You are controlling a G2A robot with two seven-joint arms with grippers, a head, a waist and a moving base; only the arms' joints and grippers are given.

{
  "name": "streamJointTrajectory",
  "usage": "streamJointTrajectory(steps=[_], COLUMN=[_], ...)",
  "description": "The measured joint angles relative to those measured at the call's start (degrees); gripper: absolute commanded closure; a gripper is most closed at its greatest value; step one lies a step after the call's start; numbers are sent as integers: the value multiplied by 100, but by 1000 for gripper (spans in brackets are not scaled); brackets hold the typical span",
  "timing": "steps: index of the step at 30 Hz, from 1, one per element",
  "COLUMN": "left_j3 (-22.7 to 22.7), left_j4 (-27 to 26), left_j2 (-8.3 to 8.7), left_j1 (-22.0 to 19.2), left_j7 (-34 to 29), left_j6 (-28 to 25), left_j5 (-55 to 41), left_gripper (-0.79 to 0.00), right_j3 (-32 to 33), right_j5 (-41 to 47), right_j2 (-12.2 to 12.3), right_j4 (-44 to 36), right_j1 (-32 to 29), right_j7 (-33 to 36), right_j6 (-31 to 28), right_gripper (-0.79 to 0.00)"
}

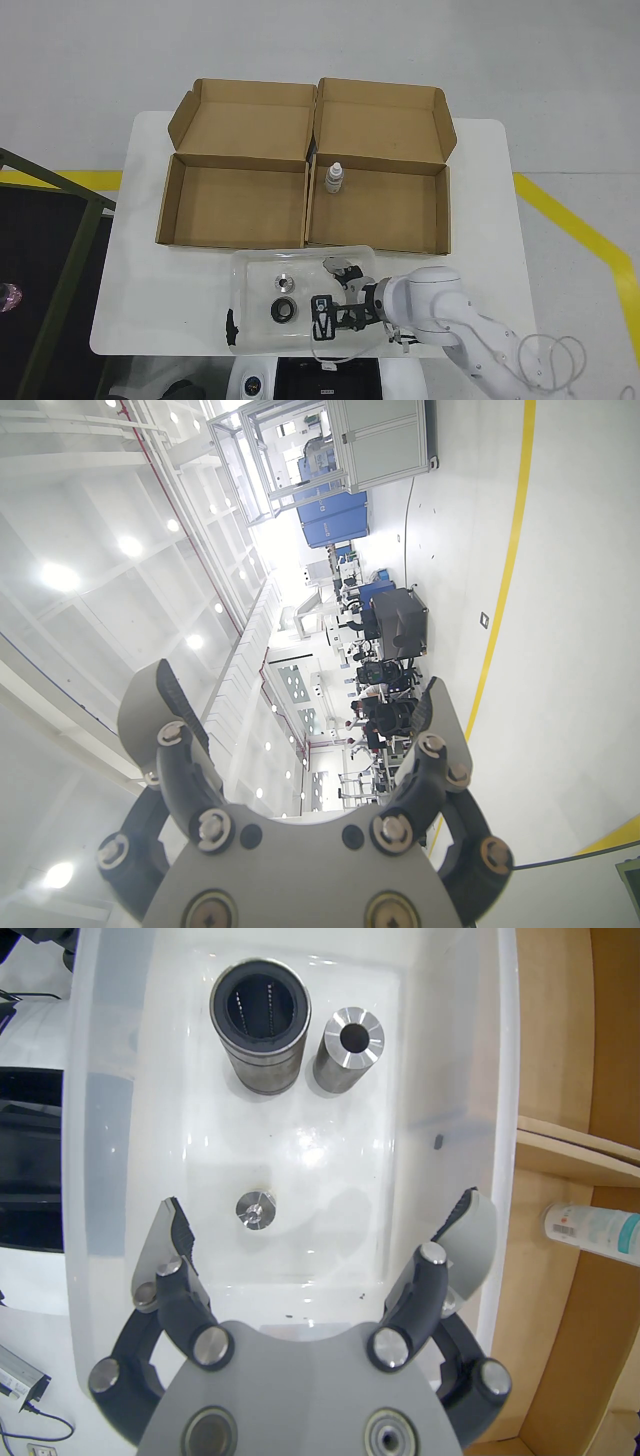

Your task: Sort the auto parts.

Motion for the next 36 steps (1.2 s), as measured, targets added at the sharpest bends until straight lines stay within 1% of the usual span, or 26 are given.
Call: streamJointTrajectory(steps=[12, 13, 15, 16, 18, 19, 21, 22, 23, 26, 27, 29, 30, 31, 36], left_j3=[0, 0, 0, 0, 0, 0, 0, 0, 0, 0, 0, 0, 0, 0, 0], left_j4=[0, 0, 0, 0, 0, 0, 0, 0, 0, 0, 0, 0, 0, 0, 0], left_j2=[0, 0, 0, 0, 0, 0, 0, 0, 0, 0, 0, 0, 0, 0, 0], left_j1=[0, 0, 0, 0, 0, 0, 0, 0, 0, 0, 0, 0, 0, 0, 0], left_j7=[0, 0, 0, 0, 0, 0, 0, 0, 0, 0, 0, 0, 0, 0, 0], left_j6=[0, 0, 0, 0, 0, 0, 0, 0, 0, 0, 0, 0, 0, 0, 0], left_j5=[0, 0, 0, 0, 0, 0, 0, 0, 0, 0, 0, 0, 0, 0, 0], left_gripper=[-785, -785, -785, -785, -785, -785, -785, -785, -785, -785, -785, -785, -785, -785, -785], right_j3=[-376, -405, -444, -468, -504, -526, -555, -573, -586, -623, -631, -652, -662, -674, -697], right_j5=[-40, -50, -60, -65, -69, -69, -66, -63, -60, -51, -47, -42, -39, -36, 86], right_j2=[-31, -33, -37, -39, -43, -45, -47, -49, -50, -51, -51, -50, -48, -45, -15], right_j4=[263, 278, 304, 322, 344, 361, 388, 404, 416, 462, 473, 495, 500, 502, 402], right_j1=[186, 205, 229, 243, 262, 273, 292, 305, 313, 345, 355, 376, 383, 391, 415], right_j7=[267, 289, 311, 324, 337, 343, 354, 357, 359, 378, 385, 398, 401, 404, 366], right_j6=[46, 56, 73, 84, 101, 109, 121, 129, 132, 135, 134, 135, 138, 141, 105], right_gripper=[-785, -708, -659, -594, -539, -526, -459, -413, -388, -348, -314, -197, -58, 0, 0])
